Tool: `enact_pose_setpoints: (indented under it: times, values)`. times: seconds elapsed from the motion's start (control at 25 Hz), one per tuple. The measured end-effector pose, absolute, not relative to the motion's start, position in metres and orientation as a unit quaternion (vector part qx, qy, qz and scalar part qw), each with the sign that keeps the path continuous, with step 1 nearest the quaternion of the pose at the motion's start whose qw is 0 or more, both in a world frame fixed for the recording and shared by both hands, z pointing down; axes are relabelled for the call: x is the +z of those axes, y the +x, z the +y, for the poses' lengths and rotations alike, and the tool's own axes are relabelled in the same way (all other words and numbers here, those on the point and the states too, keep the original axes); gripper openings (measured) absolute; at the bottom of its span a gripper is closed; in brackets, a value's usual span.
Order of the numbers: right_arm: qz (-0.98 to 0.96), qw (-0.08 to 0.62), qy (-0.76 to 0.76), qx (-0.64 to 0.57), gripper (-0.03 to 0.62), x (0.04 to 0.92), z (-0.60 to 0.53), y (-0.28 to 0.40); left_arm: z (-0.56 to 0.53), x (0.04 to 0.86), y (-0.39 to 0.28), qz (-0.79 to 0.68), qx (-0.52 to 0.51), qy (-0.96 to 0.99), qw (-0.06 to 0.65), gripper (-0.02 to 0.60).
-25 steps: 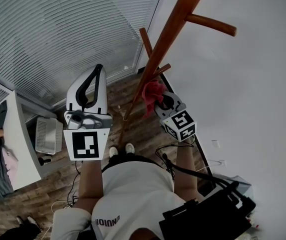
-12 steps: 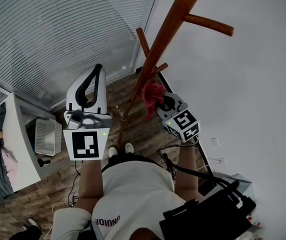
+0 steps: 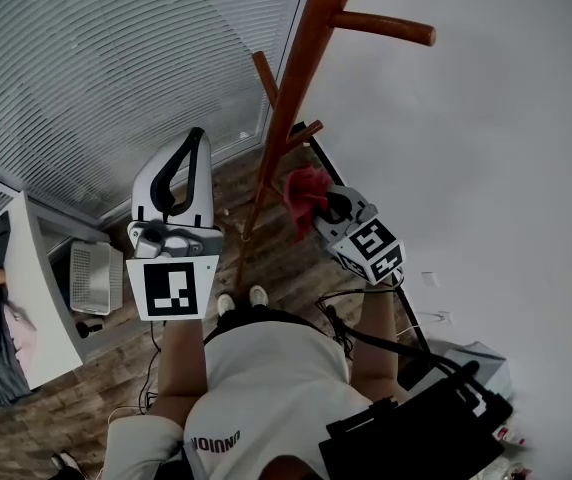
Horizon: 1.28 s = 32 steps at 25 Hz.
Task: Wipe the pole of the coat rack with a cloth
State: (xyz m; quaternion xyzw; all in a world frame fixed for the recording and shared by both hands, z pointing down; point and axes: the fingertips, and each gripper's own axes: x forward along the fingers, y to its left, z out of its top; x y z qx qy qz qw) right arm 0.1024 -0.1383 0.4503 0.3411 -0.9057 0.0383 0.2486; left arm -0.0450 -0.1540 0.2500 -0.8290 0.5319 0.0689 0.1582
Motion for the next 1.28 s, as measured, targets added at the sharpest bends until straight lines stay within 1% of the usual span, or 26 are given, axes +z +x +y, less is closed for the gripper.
enact_pose_setpoints:
  times: [0.44,0.6,0.72,0.96,1.28]
  values:
    - [-0.900,0.259,0.349,0.031,0.086,0.442,-0.134,0.113,-0.155,0.248,-0.041,0.522,0.073,-0.834,0.160,0.000]
    - [-0.898,0.251,0.361,0.014,0.086,0.429,-0.135,0.115,-0.154,0.247,-0.042,0.520,0.072,-0.835,0.164,0.000]
    - [-0.896,0.229,0.381,-0.001,0.086,0.414,-0.138,0.118,-0.154,0.247,-0.042,0.519,0.071,-0.835,0.167,0.000]
    - [-0.887,0.158,0.433,-0.040,0.086,0.372,-0.146,0.128,-0.152,0.243,-0.042,0.519,0.072,-0.834,0.169,0.000]
    - [-0.849,0.073,0.500,-0.151,0.086,0.304,-0.146,0.135,-0.152,0.243,-0.041,0.521,0.069,-0.834,0.169,-0.001]
